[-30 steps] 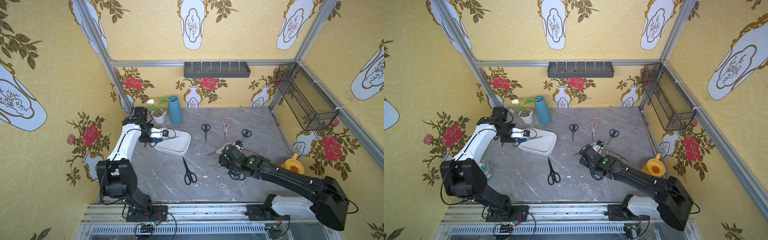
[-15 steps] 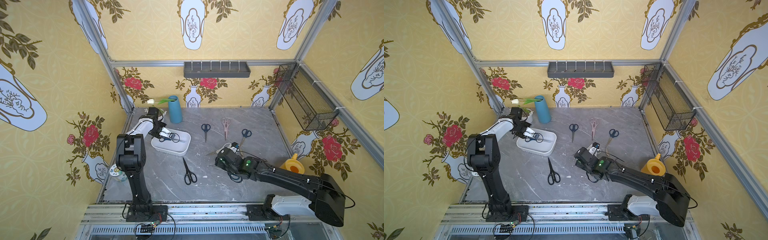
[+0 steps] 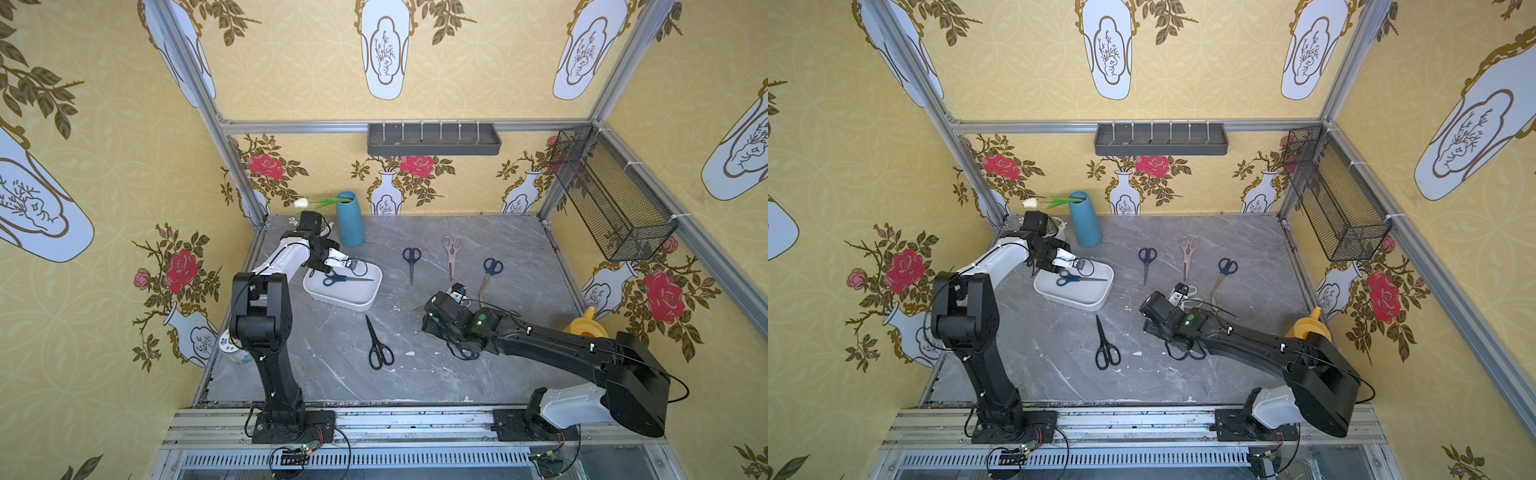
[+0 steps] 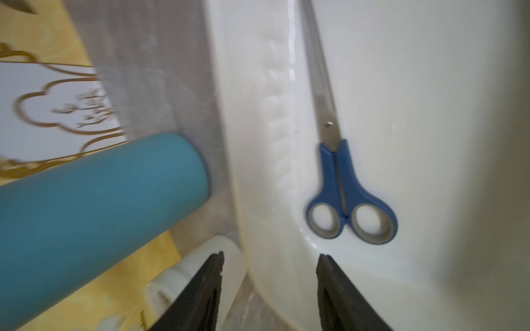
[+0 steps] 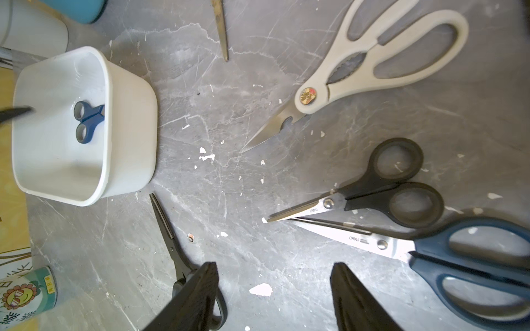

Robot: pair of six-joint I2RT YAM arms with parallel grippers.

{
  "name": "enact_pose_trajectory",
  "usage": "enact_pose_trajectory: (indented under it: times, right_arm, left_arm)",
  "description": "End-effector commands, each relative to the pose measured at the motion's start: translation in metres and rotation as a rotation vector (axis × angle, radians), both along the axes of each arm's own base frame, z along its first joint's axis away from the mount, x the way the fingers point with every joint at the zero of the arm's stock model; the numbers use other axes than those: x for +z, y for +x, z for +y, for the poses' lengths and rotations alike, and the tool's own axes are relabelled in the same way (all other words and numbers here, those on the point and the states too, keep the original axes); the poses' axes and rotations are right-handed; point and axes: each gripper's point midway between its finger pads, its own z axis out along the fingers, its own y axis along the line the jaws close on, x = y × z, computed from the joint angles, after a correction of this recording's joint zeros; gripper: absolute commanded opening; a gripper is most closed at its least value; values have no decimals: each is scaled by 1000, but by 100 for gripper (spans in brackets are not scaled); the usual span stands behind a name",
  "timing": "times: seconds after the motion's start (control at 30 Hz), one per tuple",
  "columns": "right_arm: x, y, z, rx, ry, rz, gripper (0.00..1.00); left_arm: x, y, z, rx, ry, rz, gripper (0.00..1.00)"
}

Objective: Put the scissors into the storage box
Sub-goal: Place the scissors in the storage box, then adjust the storage box at the center of the board.

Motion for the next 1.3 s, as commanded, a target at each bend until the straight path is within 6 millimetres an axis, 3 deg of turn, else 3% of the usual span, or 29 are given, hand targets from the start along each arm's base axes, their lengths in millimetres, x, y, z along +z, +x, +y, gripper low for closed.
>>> enact_pose_trajectory:
  times: [0.0,0.13,0.23,0.3,0.4,0.5,0.63,0.73,0.93,1.07,1.27]
  right_arm:
    - [5,8,20,67,34,-21,69]
    - [12,25,51,151,26,-38,70]
    - [16,56,78,153,99,-35,69]
    - [18,82,100,148,169,-36,67]
    - [5,112,130,164,206,-13,65]
    - [-17,136,159,209,188,25,62]
    - [-29,149,179,248,170,36,60]
    - [-36,146,179,257,171,54,56]
    - [-43,143,173,370,89,70,34]
    - [-42,138,183,556,50,35,27]
    - [-51,137,191,731,-25,-5,14]
  left_arm:
    - [34,-15,12,358,-190,126,56]
    - [55,-23,67,792,-397,254,52]
    - [48,-20,97,1063,-544,309,48]
    - [38,-22,104,1224,-649,389,46]
    - [24,-40,89,1349,-787,548,42]
    - [21,-63,79,1365,-841,569,42]
    - [18,-96,83,1352,-812,492,43]
    - [13,-118,82,1329,-788,465,43]
    - [5,-151,92,1295,-690,372,43]
    - [16,-166,103,1277,-668,300,43]
    - [27,-184,100,1168,-557,324,45]
